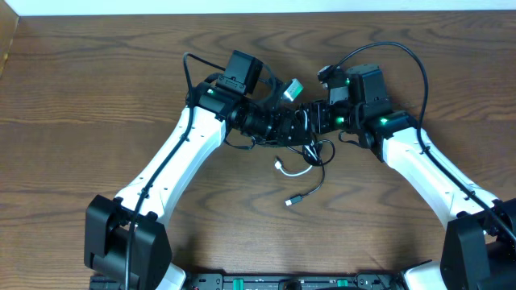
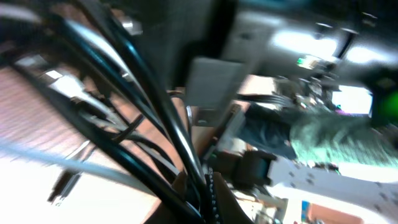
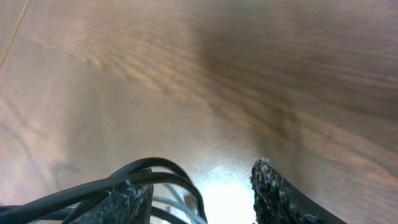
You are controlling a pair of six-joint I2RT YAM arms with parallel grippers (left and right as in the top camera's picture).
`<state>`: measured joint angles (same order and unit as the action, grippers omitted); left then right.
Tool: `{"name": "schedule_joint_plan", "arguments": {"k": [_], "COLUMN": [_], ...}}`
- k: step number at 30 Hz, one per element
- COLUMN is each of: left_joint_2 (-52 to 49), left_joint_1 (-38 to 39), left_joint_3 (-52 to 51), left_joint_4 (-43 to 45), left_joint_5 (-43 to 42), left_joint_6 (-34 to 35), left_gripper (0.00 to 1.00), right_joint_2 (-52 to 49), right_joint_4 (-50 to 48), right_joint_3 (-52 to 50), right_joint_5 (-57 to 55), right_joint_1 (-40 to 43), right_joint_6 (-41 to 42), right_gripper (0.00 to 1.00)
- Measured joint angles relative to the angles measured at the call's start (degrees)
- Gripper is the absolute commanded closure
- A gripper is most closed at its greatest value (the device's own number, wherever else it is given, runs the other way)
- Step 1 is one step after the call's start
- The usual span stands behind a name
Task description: Untangle cables
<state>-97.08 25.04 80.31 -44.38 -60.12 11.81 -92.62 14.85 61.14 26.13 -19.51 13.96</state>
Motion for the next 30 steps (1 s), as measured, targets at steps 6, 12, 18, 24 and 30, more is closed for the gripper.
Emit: {"name": "schedule_joint_plan", "arguments": {"k": [6, 12, 18, 24, 30], "left_joint_2": [0.0, 0.0, 0.0, 0.0, 0.0], "left_joint_1": [-2.9, -7.2, -9.5, -9.5, -9.5], "left_joint_3": [0.0, 0.0, 0.0, 0.0, 0.0], "left_joint_4": [-0.8, -1.0, 2.9, 4.8, 4.8], "left_joint_5": [-5.2, -7.1, -14.0, -20.5, -19.0], "left_joint_6": [-3.4, -4.4, -4.7, -4.8, -4.5], "left_gripper": [0.93, 0.93, 0.93, 0.93, 0.92], "right_joint_2": [0.0, 0.0, 0.0, 0.0, 0.0], "right_joint_4": [0.7, 0.8, -0.7, -4.5, 2.8], "right_joint_3": [0.0, 0.0, 0.0, 0.0, 0.2], "right_joint_5": [4.8, 10.3, 14.6, 15.9, 1.2], "right_joint_1": [1.7, 4.7, 4.7, 3.6, 3.3], "right_joint_6": [-3.0, -6.3, -7.5, -7.6, 0.0], "right_gripper": [0.51, 0.46, 0.47, 0.56, 0.92]}}
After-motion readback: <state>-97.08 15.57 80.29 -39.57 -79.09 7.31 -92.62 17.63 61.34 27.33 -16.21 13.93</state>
